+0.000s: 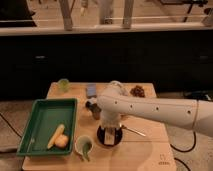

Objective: Place eraser in purple bowl

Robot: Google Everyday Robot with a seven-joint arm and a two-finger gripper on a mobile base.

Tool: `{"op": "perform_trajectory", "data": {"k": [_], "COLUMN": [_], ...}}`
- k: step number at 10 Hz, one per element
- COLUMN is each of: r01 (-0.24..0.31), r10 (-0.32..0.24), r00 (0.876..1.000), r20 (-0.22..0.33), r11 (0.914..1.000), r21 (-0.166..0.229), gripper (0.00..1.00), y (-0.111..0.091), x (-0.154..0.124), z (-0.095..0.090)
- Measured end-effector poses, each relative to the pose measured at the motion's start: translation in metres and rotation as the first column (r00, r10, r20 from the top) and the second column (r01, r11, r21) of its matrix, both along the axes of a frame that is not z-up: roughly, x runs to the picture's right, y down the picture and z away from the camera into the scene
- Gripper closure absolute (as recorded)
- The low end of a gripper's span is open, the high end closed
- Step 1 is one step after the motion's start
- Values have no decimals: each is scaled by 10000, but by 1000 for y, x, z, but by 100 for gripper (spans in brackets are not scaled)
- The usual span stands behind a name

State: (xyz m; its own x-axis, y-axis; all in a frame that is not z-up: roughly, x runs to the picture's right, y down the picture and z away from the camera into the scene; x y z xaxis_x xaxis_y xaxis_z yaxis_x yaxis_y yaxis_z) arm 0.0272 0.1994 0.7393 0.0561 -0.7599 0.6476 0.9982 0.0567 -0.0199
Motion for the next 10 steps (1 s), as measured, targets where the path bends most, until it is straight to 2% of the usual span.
{"op": "perform_trajectory", "data": {"k": [7,10], "r01": [21,-5], "r10": [-21,5], "r00": [10000,10000], "r20": [-18,-4], "r11": [10000,9999], "r21": [-16,126], "gripper": [20,20], "y": [-1,-5], "x": [1,5], "z": [-3,-7]}}
